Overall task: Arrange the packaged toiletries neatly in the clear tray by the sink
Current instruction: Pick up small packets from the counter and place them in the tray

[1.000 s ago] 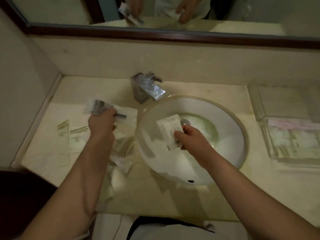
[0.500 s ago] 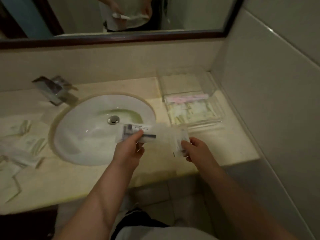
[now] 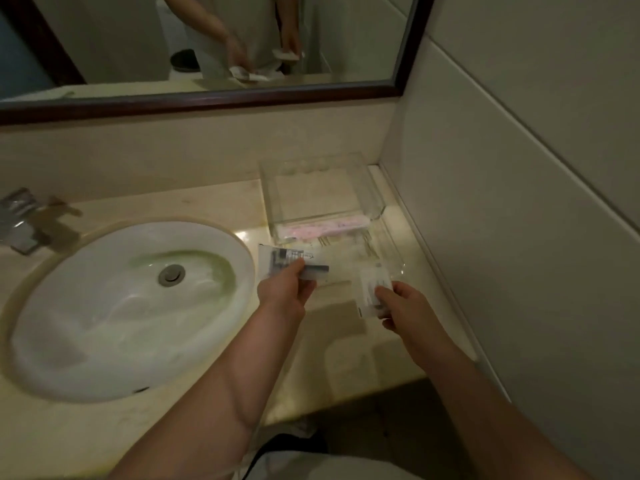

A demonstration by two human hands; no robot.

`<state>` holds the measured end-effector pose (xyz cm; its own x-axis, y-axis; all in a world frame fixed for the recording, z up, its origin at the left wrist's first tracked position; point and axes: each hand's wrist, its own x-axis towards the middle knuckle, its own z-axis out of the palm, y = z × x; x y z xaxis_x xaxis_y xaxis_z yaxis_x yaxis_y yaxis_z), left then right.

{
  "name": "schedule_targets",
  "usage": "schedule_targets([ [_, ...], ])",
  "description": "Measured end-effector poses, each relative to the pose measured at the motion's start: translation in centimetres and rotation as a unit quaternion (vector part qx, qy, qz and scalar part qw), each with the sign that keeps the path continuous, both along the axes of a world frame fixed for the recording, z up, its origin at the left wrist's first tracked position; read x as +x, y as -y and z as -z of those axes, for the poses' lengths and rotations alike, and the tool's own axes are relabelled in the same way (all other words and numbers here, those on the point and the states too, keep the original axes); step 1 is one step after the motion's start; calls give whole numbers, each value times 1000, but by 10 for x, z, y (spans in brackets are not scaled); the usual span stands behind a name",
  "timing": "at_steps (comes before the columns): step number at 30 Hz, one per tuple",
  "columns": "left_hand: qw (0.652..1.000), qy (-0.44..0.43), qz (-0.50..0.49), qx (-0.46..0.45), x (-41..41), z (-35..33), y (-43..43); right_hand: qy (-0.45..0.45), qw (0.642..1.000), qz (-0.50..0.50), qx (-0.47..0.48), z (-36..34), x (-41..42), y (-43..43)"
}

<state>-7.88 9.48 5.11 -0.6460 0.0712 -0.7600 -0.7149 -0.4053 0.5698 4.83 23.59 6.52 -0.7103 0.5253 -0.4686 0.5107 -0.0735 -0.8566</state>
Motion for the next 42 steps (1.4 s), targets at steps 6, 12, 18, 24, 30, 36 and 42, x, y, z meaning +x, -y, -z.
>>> schedule_targets([
  [6,998,58,-12,1,-30,13,-41,10,1000,20,20,7,-46,-52],
  [12,995,94,-31,-3,-44,28,-54,25,999,-12,41,13,-83,-76],
  [18,992,111,-57,-9,-48,29,-65,36,996,-41,66,23,-107,-95],
  [24,991,116,-56,-27,-49,32,-67,86,987,-85,102,30,-117,-111],
  [30,994,107,-34,-10,-46,16,-60,109,971,-127,168,31,-129,-123],
  [36,995,90,-29,-35,-29,-11,-57,106,961,-159,199,30,-135,-136],
  [42,911,-213,203,-291,-16,-5,-52,118,945,-218,214,28,-152,-137],
])
